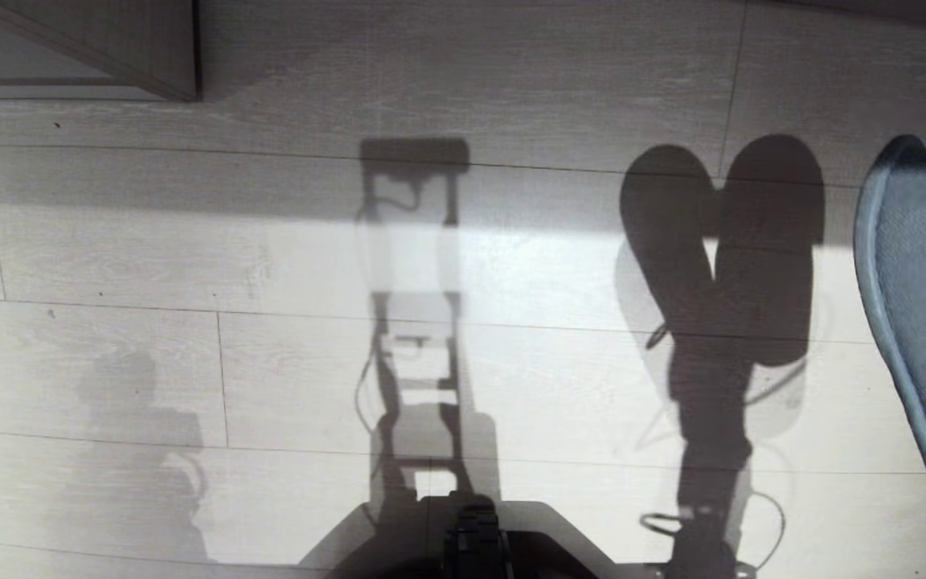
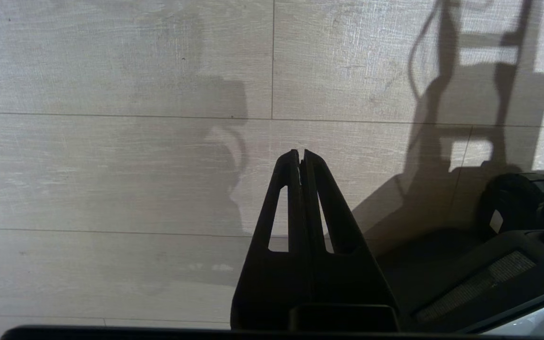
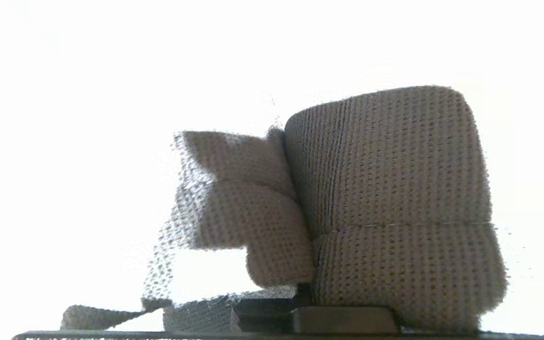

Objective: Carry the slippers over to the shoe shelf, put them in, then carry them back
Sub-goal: Place the slippers into the shoe cabinet

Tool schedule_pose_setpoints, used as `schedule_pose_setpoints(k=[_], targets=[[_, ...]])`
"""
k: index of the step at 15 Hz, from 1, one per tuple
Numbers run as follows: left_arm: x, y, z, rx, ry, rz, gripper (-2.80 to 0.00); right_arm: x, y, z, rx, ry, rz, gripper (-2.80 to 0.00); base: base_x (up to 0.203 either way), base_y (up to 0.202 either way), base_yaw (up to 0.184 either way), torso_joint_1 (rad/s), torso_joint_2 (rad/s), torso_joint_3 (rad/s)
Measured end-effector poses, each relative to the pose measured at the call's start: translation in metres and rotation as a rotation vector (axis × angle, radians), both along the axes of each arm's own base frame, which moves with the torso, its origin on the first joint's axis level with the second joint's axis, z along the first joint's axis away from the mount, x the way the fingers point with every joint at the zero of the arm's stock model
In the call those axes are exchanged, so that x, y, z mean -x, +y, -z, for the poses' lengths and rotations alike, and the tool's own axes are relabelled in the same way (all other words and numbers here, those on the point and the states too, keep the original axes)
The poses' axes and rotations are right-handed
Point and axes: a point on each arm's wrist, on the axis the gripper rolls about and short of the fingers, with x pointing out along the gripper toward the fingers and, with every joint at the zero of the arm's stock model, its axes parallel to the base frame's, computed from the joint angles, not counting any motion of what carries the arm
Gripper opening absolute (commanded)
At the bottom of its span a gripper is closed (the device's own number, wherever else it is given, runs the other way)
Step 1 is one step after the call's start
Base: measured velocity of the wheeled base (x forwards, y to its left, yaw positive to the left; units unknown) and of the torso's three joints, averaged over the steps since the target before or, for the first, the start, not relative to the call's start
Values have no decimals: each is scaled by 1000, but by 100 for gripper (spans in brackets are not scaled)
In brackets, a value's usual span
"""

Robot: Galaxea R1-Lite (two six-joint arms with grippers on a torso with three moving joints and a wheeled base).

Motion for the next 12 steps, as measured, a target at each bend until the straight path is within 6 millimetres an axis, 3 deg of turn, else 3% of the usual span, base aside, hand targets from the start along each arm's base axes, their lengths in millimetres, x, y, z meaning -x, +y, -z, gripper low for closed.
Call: schedule_pose_setpoints(k=[6,8,12], targets=[[0,0,0,-1,0,0,-280,67,11,43,40,78,-42,-280,0,0,0,0,0,0],[0,0,0,-1,0,0,-280,79,13,56,54,79,-54,-280,0,0,0,0,0,0],[0,0,0,-1,0,0,-280,89,13,59,51,38,-117,-280,0,0,0,0,0,0]])
